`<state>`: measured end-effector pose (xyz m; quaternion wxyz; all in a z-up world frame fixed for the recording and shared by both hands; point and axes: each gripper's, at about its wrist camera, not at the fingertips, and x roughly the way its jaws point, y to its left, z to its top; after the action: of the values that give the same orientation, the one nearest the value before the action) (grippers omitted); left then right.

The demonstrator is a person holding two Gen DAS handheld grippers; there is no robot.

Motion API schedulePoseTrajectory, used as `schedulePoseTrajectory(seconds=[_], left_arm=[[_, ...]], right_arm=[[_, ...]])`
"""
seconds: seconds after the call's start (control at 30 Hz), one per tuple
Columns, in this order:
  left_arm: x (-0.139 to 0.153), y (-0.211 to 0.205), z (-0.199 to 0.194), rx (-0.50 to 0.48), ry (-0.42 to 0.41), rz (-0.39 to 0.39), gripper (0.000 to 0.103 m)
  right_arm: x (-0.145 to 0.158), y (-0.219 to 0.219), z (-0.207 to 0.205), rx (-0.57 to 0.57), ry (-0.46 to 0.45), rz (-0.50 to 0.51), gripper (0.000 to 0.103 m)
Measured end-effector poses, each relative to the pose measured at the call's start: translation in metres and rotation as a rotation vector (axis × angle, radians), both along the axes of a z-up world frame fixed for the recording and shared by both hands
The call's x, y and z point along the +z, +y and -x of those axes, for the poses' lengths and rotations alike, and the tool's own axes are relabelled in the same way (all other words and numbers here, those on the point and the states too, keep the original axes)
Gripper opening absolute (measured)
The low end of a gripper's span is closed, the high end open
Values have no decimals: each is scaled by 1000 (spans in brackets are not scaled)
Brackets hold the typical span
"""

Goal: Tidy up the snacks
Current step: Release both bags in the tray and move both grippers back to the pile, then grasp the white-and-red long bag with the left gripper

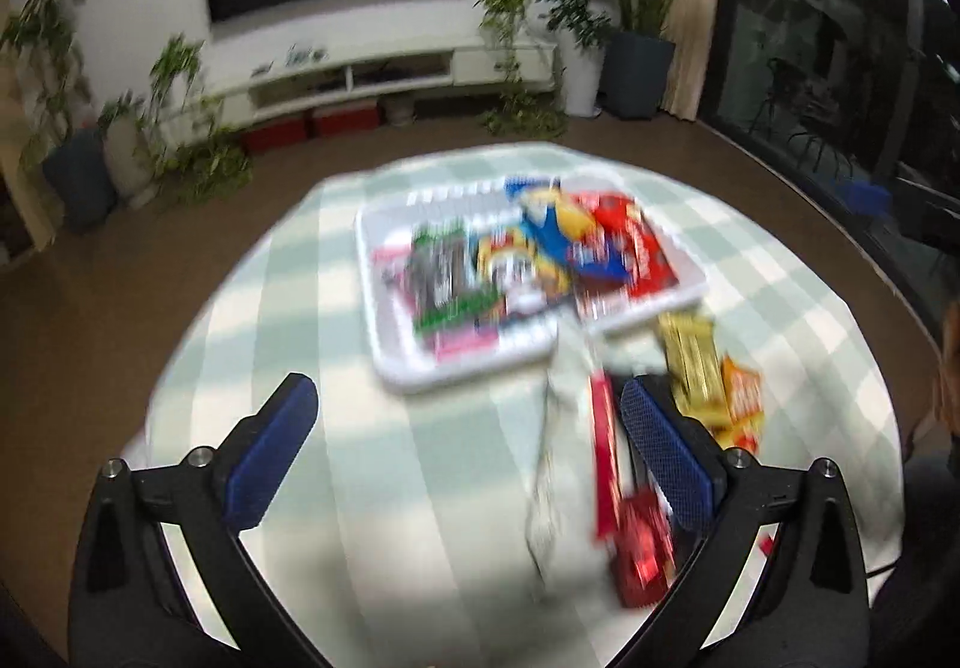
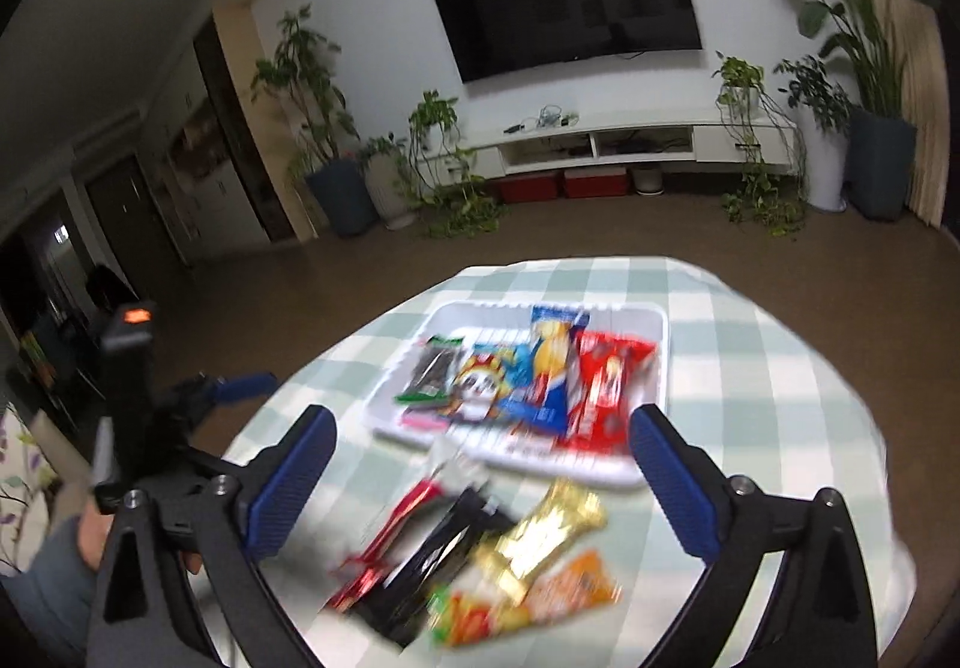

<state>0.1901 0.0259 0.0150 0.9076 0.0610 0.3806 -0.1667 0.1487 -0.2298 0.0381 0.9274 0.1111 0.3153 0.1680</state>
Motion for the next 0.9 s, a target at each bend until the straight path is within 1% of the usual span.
schedulePoseTrajectory(seconds=[0.07,0.17,0.27,0.33,0.37,0.43,0.5,0.57,0.7,0.83,0.87,0.9], left_arm=[[-10,8,19,32,34,34,103],[-28,18,42,68,101,85,103],[-44,28,60,88,151,133,103],[-47,31,66,93,157,144,103],[-47,32,71,86,157,151,101],[-44,32,73,72,154,155,101],[-38,29,72,55,148,156,101],[-35,22,65,33,156,136,101],[-31,3,45,-21,168,53,100],[-24,-11,17,-53,191,23,86],[-23,-16,7,-68,197,4,82],[-23,-21,1,-74,202,-16,82]], right_arm=[[-10,0,24,-10,15,-34,100],[-37,-2,54,-34,86,-117,100],[-62,-1,77,-52,141,-171,100],[-79,2,92,-64,174,-177,99],[-83,2,95,-64,186,-170,98],[-92,2,98,-75,223,-146,92],[-96,-3,100,-97,228,-153,91],[-97,-6,101,-110,219,-166,91],[-105,0,105,-102,214,-126,86],[-111,2,105,-93,223,-130,85],[-112,1,105,-94,222,-130,85],[-113,1,105,-97,224,-130,85]])
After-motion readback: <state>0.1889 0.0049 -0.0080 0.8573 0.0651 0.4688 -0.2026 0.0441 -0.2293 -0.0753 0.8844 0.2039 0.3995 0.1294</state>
